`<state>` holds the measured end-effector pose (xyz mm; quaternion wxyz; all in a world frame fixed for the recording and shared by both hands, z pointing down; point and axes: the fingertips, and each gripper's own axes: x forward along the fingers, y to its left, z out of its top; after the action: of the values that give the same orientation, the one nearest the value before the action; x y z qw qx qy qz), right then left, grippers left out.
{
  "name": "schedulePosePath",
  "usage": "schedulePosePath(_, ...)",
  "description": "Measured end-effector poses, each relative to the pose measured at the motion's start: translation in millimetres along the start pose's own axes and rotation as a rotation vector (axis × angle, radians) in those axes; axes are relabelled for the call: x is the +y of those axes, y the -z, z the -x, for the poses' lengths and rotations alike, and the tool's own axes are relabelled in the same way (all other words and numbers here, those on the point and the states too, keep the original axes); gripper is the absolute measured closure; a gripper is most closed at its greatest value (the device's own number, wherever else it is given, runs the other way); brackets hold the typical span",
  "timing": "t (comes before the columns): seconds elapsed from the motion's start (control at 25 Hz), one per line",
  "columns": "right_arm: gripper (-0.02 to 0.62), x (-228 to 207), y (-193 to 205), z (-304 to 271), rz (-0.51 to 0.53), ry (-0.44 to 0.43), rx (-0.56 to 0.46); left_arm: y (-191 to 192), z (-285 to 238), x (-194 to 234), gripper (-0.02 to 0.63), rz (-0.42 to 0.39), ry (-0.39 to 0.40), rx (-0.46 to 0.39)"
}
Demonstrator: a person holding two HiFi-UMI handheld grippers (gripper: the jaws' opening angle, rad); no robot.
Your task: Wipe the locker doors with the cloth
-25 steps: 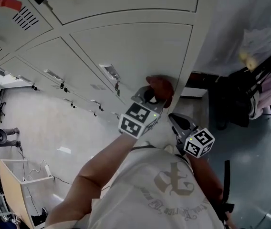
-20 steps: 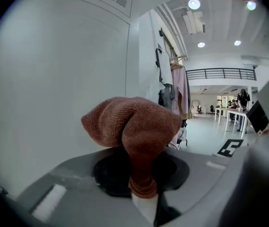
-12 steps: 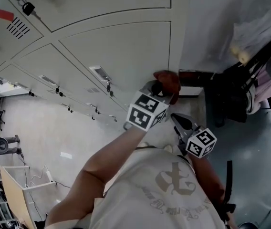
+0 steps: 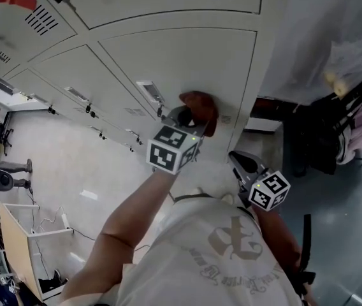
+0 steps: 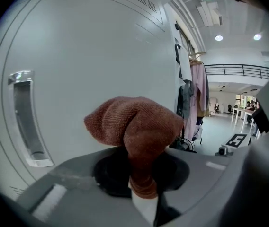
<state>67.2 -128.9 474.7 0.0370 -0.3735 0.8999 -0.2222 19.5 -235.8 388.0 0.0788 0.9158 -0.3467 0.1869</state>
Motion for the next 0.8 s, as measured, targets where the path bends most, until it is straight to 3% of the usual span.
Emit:
schedulePosePath(0.36, 0.588, 13.0, 5.9, -19.5, 0.008, -0.040, 0.023, -10.4, 50.8, 59.7, 0.522, 0.024, -0.121, -0.034)
schedulePosePath(0.64, 0.588, 19.2, 7.5, -27.4, 0.007, -0.042, 0.028, -7.2, 85.5, 102.9, 0.522, 0.120, -0.135, -0.061)
schedulePosePath(0.8, 0.588, 18.8, 8.5, -29.6, 0.006, -0.033, 0.031, -9.9, 100.5, 119.3, 0.522, 0.197, -0.081, -0.153)
